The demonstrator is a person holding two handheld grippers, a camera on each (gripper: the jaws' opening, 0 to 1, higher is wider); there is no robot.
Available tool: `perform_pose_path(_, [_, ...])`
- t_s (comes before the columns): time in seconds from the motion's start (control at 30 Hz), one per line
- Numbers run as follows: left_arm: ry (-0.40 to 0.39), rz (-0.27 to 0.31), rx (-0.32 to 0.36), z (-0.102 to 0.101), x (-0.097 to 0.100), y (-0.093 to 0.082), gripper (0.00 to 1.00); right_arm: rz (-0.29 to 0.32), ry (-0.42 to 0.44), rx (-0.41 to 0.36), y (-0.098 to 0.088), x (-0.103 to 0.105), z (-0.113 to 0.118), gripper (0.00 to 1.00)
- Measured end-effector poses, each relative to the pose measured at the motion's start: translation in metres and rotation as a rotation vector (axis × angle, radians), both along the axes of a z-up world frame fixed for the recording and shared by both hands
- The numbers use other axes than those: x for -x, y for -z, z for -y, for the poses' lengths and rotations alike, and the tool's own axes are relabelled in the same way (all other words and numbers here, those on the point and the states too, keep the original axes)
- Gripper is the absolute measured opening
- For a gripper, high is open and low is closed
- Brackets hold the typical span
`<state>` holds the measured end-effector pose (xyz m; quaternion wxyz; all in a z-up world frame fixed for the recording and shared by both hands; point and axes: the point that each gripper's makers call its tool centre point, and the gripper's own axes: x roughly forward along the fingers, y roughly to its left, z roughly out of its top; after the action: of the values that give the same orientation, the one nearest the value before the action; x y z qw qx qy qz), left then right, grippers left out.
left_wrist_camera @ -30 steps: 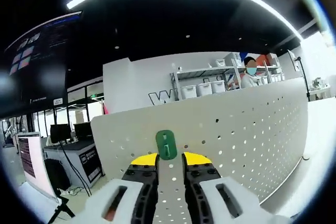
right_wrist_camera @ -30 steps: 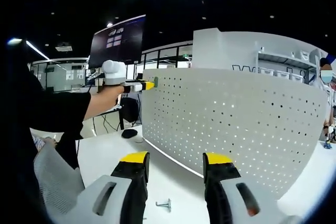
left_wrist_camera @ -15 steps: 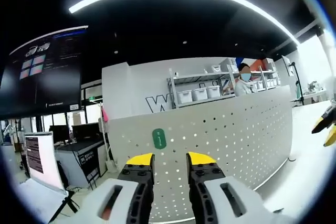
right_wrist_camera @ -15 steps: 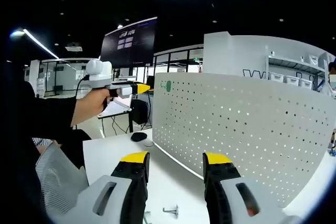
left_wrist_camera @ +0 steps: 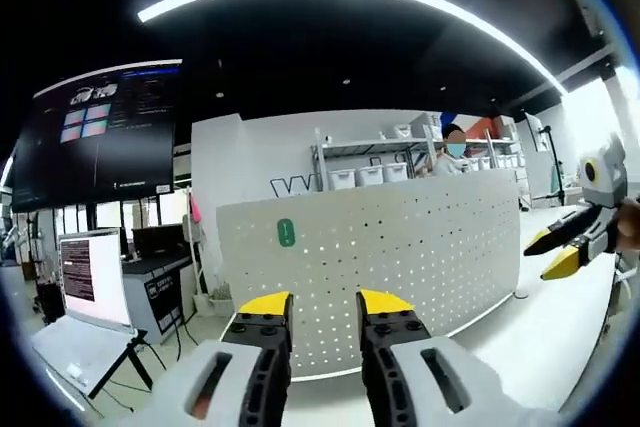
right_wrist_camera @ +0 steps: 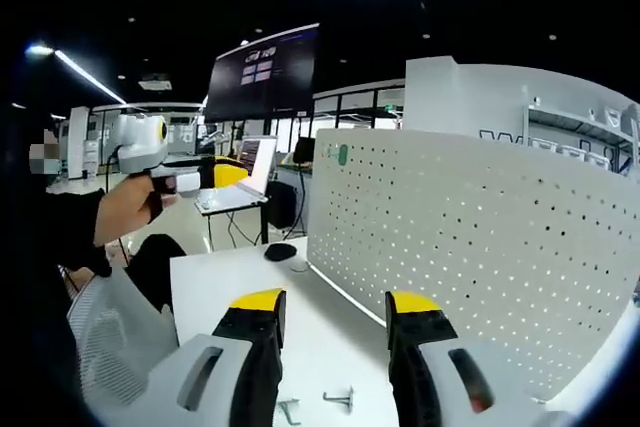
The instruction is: Insert the hook assembly into the mounting plate slot until the hook locks in place.
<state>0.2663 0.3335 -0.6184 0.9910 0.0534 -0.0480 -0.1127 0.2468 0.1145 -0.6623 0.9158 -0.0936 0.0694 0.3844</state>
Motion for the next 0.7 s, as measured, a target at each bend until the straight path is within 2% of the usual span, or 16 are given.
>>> perform_pose_path(0.17, [-0.024,-0.002,0.002,-0.005,0.02,0.008,0.26,-0.003,-0.047,0.022,0.002,0.002,-0.017,0.37])
perform_pose_path(0.33, [-0.03,0.0,0.013,-0.001,0.036,0.014,0.26,0.001,-0.077,0.027,0.005,0.002,-0.027,0.37])
perform_pose_path(0.5, [-0.027,-0.012,0.027,0.004,0.043,0.023,0.27,-0.022,-0.085,0.05,0.017,0.001,-0.026,0.37])
perform_pose_path(0.7, [-0.008,-0.03,0.044,0.017,0.046,0.03,0.27,-0.001,-0.059,0.075,0.017,-0.013,-0.013,0.36])
